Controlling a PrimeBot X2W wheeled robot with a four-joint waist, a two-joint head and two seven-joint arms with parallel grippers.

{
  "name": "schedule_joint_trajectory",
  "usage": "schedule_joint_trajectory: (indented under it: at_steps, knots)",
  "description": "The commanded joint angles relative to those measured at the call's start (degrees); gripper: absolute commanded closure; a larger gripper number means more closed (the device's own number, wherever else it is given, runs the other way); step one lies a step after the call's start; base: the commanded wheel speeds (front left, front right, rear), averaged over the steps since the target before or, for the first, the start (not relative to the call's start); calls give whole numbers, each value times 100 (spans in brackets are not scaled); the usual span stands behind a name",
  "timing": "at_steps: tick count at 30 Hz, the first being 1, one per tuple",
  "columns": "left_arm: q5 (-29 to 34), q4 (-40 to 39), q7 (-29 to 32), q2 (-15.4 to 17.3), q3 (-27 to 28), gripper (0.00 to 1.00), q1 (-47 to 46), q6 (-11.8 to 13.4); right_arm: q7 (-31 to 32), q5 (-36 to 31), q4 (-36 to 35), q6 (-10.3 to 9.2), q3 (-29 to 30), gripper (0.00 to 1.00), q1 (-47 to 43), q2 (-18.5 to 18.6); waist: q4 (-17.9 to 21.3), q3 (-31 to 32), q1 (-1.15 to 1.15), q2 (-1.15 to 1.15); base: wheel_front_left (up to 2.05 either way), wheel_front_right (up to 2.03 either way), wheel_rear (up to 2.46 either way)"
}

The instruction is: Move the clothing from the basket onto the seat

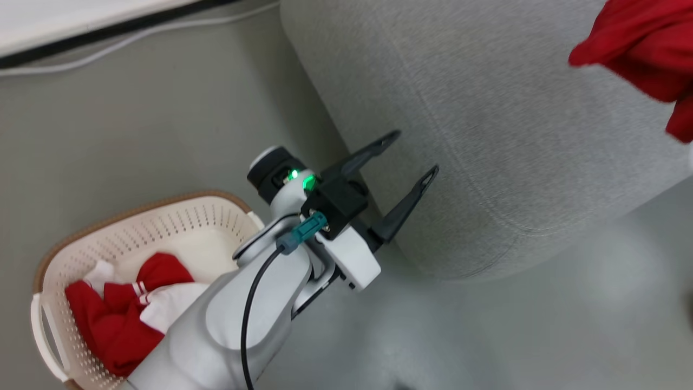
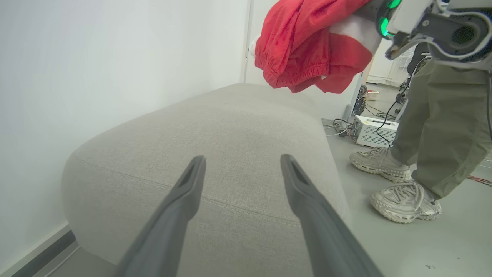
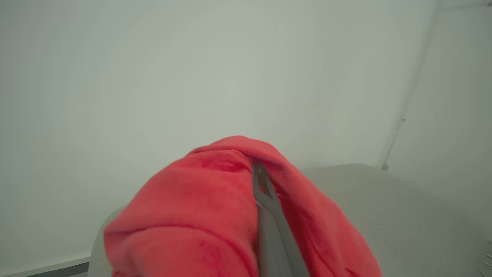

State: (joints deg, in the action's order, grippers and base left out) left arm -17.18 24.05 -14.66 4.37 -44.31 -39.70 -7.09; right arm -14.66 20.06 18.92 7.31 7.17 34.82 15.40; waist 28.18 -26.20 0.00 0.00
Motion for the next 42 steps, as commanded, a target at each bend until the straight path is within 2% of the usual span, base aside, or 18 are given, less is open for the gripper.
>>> schedule_joint_trajectory:
  at_steps: [1, 11, 17, 21, 25, 30, 35, 39, 41, 42]
  knots:
    - [107, -252, -34, -35, 161, 0, -303, -39, -34, 18, -20, 18, 52, 100, 219, 194, -277, -478, 0, 0, 0, 0, 0]
    - [317, -431, -34, -55, -39, 0, -721, -39, -34, -19, 775, 18, 531, 100, 1510, 674, -608, -1263, 0, 0, 0, 0, 0]
    - [330, -389, -34, -42, -139, 0, -886, -39, -34, -251, 1529, 18, 912, 100, 2276, 1003, -812, -1679, 0, 0, 0, 0, 0]
    - [343, -381, -34, -43, -208, 0, -963, -39, -34, -221, 2019, 18, 1280, 100, 2750, 1064, -931, -1872, 0, 0, 0, 0, 0]
    - [329, -377, -34, -51, -224, 0, -1027, -39, -34, -529, 2576, 18, 1504, 100, 3380, 1284, -1121, -2082, 0, 0, 0, 0, 0]
    - [342, -424, -34, -72, -238, 0, -1017, -39, -34, -890, 3089, 18, 2063, 100, 3945, 1535, -1392, -2270, 0, 0, 0, 0, 0]
    - [338, -495, -34, -100, -185, 0, -993, -39, -34, -1351, 3585, 18, 2722, 100, 4163, 1613, -1607, -2386, 0, 0, 0, 0, 0]
    - [313, -541, -34, -121, -165, 0, -961, -39, -34, -1654, 3905, 18, 3024, 100, 4055, 1453, -1743, -2360, 0, 0, 0, 0, 0]
    - [299, -528, -34, -131, -109, 0, -950, -39, -34, -1670, 3978, 18, 3083, 0, 3873, 1267, -1808, -2286, 0, 0, 0, 0, 0]
    - [295, -525, -34, -133, -77, 0, -941, -39, -34, -1654, 3973, 18, 3058, 0, 3782, 1202, -1821, -2251, 0, 0, 0, 0, 0]
